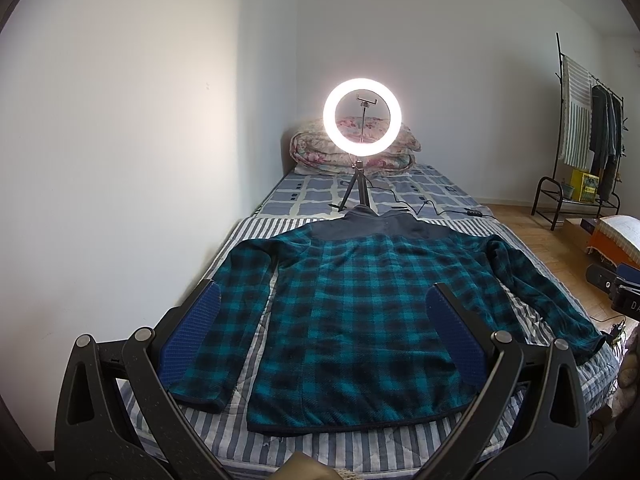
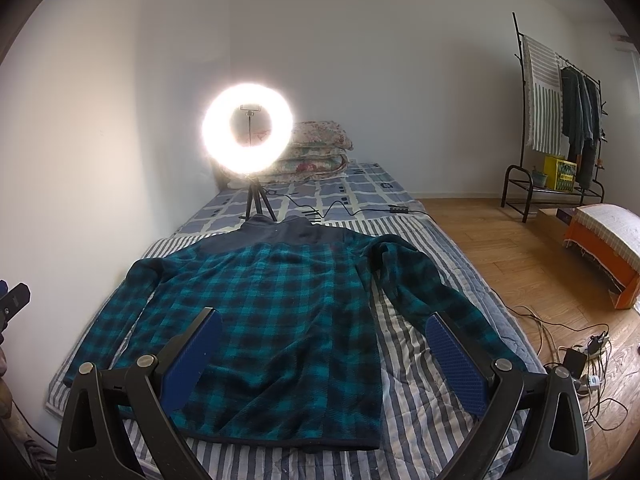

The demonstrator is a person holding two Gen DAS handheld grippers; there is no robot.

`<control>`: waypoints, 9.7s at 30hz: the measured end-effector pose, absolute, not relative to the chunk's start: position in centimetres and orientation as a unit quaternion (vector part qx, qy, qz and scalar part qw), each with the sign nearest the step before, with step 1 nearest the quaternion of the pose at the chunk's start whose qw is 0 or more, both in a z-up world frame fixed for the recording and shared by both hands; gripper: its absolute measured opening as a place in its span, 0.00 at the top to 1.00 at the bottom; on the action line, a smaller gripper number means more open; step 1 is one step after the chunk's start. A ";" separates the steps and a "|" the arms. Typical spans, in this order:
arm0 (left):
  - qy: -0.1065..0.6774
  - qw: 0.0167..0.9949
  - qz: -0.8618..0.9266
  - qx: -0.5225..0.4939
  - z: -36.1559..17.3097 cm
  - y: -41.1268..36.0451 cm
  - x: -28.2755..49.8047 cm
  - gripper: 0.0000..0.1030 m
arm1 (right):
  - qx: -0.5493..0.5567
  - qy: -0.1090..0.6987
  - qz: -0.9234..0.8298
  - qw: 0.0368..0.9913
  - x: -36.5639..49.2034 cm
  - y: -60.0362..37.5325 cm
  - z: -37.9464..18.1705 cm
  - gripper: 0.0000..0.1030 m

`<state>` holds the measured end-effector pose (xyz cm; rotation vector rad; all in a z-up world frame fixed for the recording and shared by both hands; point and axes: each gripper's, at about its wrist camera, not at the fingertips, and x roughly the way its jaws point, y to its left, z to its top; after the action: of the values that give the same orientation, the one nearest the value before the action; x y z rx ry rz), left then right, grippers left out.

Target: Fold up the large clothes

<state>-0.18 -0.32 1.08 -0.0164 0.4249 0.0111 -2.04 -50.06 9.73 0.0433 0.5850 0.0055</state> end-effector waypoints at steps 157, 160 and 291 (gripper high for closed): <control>0.390 0.919 0.008 -0.062 -13.7 10.8 9.9 0.98 | -0.096 0.620 0.287 0.723 31.1 1.7 -11.2 0.97; 0.388 0.920 0.010 -0.056 -13.5 11.1 9.7 0.98 | -0.079 0.608 0.303 0.730 31.3 0.6 -10.0 0.98; 0.480 0.852 -0.072 -0.194 -16.4 5.8 10.7 0.93 | -0.068 0.641 0.287 0.709 23.1 -11.2 -10.1 0.34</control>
<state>10.75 5.85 -16.38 -0.4083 1.0107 -0.1524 23.07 -11.15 -10.08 -0.1517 1.4228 0.6363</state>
